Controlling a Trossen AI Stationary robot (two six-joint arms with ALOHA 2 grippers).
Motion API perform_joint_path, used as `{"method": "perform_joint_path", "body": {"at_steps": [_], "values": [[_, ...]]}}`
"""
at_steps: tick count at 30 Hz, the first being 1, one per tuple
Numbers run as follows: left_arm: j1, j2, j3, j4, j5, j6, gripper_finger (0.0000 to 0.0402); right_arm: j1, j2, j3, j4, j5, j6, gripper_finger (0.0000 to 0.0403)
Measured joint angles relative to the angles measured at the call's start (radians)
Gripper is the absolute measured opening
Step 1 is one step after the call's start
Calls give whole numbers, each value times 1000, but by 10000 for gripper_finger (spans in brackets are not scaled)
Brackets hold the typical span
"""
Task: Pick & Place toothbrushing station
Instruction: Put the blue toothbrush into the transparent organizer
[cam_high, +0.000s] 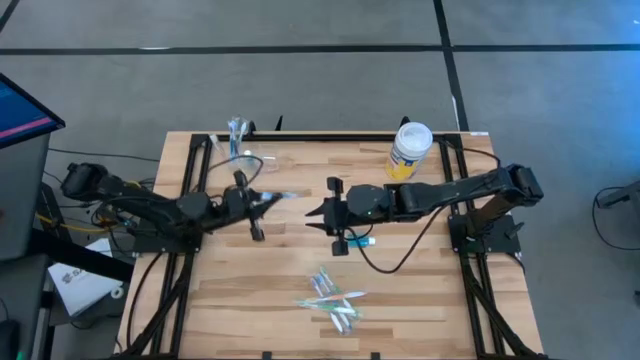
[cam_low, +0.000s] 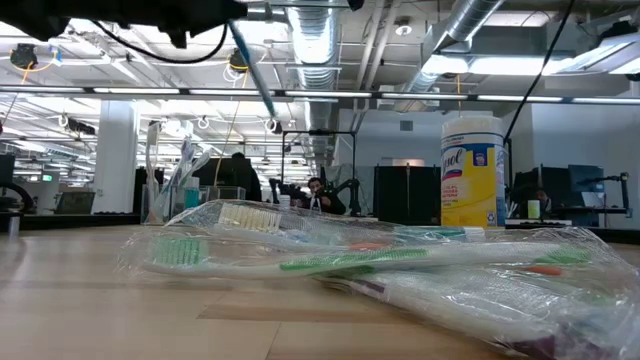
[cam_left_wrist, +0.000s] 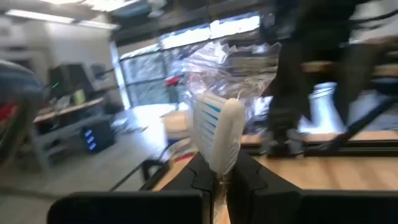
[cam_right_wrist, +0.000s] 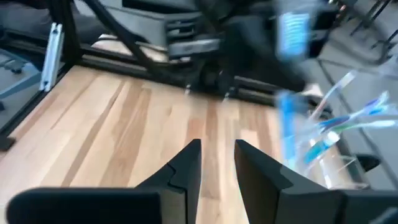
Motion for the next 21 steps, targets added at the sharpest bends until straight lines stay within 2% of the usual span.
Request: {"method": "perform_joint_path", "body": {"at_steps": [8,16,21], "values": [[243,-78,0,-221,0,-116,6,1,41,2,-44,-4,67,75],[527,-74,1,-288,178,-199,6,2,100,-1,-50,-7,88,74],[699,-60,43,-384,285,-244,6,-2,129,-1,-39,-7,91,74]]}}
